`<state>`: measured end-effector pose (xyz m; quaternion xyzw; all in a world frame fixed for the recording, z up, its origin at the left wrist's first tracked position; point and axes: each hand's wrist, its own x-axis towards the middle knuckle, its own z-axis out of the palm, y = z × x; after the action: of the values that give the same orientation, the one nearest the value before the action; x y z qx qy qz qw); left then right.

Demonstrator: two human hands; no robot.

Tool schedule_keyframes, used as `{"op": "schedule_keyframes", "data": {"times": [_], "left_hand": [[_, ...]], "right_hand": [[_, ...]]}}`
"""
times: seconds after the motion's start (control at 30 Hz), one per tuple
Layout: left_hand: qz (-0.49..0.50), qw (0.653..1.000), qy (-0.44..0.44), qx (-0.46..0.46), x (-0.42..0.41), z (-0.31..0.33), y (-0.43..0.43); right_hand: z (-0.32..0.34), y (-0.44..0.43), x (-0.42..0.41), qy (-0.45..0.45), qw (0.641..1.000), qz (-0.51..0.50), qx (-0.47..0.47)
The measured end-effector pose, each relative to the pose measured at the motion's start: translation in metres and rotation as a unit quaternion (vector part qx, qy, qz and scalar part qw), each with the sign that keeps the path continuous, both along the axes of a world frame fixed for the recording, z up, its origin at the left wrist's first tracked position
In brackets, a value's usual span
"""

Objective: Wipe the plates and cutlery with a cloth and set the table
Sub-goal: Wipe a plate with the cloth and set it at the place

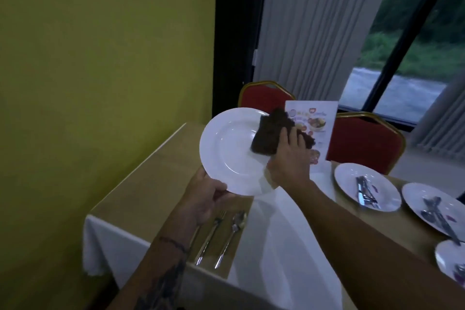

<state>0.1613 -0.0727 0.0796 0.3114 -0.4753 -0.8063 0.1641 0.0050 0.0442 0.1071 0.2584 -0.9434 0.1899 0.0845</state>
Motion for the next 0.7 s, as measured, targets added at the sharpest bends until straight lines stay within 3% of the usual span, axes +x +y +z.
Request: {"op": "schedule_keyframes", "data": {"times": [0.07, 0.2, 0.3, 0.4, 0.57, 0.7], "left_hand": [[0.029, 1.0, 0.006, -0.008, 0.013, -0.002, 0.002], [0.074, 0.997, -0.009, -0.034, 0.04, -0.007, 0.0], [0.116, 0.993, -0.011, -0.032, 0.06, -0.019, -0.01], [0.19, 0.982, 0.002, 0.014, 0.083, -0.037, -0.026], [0.281, 0.951, -0.024, 0.123, 0.11, -0.087, -0.047], [0.319, 0.925, -0.02, 0.207, 0.124, -0.115, -0.052]], "right_hand": [[-0.02, -0.017, 0.01, 0.045, 0.997, 0.05, 0.04], [-0.049, -0.049, 0.043, -0.038, 0.984, 0.17, 0.032], [-0.065, -0.062, 0.072, -0.086, 0.949, 0.301, -0.017], [-0.075, -0.069, 0.095, -0.088, 0.913, 0.397, 0.039], [-0.081, -0.066, 0.101, -0.097, 0.917, 0.367, 0.119], [-0.09, -0.049, 0.094, -0.202, 0.926, 0.312, 0.063]]}}
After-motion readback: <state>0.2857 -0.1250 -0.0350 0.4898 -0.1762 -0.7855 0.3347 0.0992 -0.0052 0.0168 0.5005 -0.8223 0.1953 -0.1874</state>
